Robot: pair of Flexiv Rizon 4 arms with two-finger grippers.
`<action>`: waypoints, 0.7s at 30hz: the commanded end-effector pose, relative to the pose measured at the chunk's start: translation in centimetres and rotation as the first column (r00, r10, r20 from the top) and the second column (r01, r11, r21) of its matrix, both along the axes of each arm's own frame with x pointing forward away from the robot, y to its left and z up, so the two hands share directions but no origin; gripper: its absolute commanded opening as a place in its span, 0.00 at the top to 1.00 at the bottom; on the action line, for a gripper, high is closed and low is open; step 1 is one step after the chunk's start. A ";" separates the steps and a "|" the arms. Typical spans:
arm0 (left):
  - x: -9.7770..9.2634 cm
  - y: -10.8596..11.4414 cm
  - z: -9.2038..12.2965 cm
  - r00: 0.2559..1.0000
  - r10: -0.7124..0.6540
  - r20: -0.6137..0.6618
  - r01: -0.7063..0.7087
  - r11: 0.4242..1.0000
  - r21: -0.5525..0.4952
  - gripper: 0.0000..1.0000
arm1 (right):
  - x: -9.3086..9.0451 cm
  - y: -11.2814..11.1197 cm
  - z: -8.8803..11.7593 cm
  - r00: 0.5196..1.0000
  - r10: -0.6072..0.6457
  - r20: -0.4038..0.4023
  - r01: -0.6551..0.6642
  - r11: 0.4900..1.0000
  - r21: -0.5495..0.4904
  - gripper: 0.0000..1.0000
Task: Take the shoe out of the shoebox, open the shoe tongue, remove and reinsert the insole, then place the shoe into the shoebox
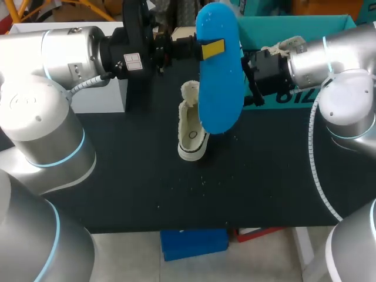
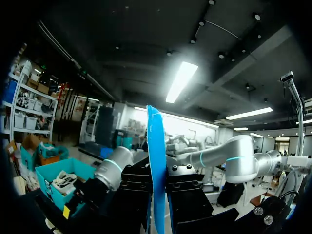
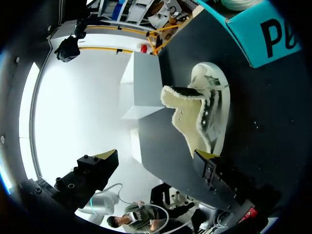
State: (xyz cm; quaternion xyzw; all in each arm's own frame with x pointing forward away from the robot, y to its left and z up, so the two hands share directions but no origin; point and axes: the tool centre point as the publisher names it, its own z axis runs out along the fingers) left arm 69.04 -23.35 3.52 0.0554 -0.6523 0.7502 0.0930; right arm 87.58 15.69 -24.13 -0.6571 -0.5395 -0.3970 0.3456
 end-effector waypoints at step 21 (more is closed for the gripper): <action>0.9 0.1 -6.9 0.717 0.042 0.696 -0.313 0.911 0.268 1.00 | -0.3 -0.2 -0.4 1.000 -0.010 0.030 0.006 0.989 0.147 0.00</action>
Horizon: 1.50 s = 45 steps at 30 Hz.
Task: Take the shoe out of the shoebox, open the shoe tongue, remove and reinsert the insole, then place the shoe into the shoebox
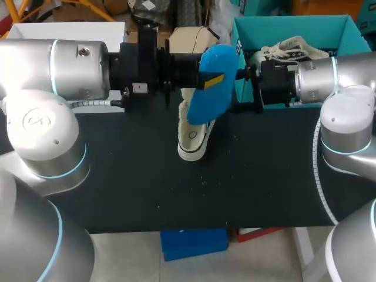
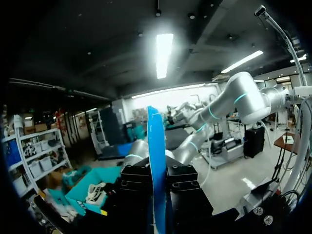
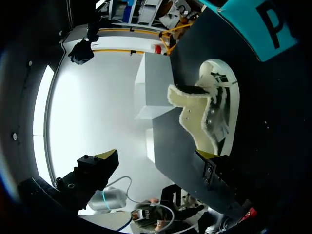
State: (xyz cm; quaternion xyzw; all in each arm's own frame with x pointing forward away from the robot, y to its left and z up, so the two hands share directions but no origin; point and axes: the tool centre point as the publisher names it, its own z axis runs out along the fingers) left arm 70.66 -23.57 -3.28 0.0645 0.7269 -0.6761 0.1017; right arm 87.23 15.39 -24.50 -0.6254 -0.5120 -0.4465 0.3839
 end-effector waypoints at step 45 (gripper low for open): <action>-3.9 1.0 -13.5 0.834 0.047 0.550 -0.013 0.998 -0.066 1.00 | 0.0 0.1 0.0 1.000 -0.002 0.000 0.002 1.000 -0.001 0.00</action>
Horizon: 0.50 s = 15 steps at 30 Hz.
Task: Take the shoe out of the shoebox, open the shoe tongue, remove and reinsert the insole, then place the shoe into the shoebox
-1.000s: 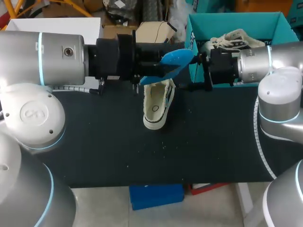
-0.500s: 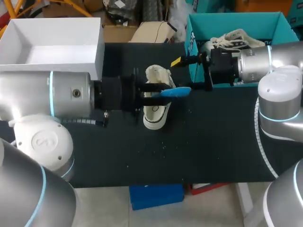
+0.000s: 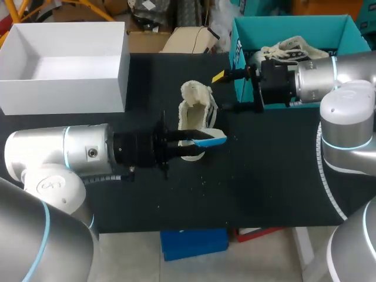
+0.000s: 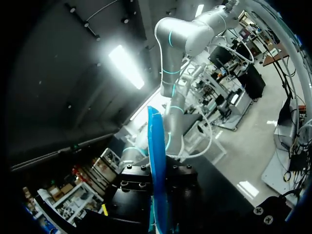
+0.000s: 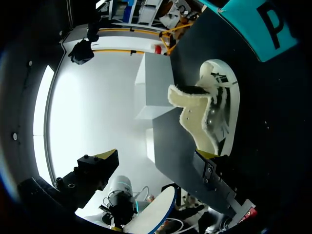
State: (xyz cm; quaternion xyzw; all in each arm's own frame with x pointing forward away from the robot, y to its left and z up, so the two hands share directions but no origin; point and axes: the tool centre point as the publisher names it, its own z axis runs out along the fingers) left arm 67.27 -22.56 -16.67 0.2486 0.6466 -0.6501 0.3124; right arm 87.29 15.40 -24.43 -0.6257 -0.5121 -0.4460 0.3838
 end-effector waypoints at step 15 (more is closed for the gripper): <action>-1.2 -2.4 -3.6 0.927 -0.059 0.370 0.061 0.998 0.007 1.00 | 0.0 0.1 -0.1 1.000 -0.002 0.001 0.002 1.000 0.000 0.00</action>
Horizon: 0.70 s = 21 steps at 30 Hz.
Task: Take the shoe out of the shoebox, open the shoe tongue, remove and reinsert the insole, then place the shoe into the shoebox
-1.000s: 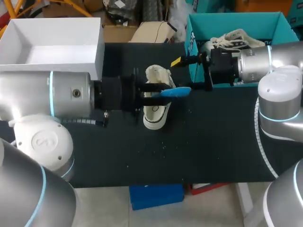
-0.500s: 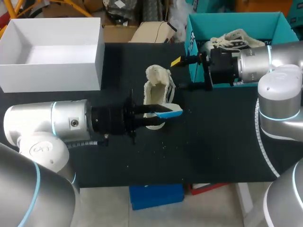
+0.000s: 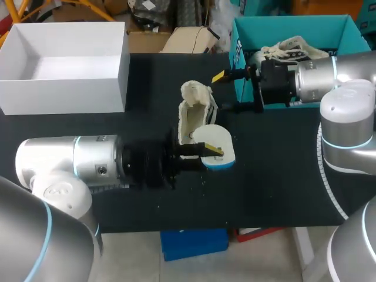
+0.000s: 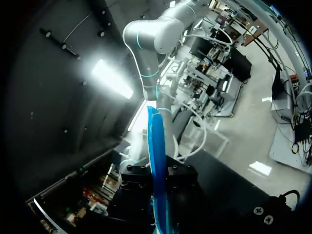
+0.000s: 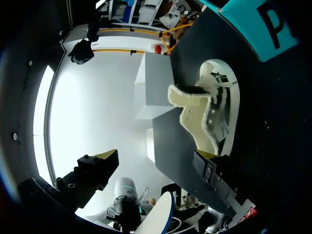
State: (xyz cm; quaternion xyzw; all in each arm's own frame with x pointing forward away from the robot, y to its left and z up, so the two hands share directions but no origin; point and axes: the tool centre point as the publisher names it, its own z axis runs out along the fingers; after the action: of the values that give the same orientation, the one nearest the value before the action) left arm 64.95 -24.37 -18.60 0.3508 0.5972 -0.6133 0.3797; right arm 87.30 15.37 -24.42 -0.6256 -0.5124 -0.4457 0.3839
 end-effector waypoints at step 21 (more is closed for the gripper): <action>2.6 -0.3 -3.6 0.937 -0.003 0.350 -0.066 0.980 0.187 1.00 | 0.0 0.1 -0.1 1.000 -0.003 0.001 0.003 1.000 0.001 0.00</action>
State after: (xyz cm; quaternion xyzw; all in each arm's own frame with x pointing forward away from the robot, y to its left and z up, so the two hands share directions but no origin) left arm 67.65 -24.66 -22.24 0.4801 0.5829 -0.4750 0.4518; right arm 87.27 15.36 -24.40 -0.6256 -0.5124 -0.4456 0.3841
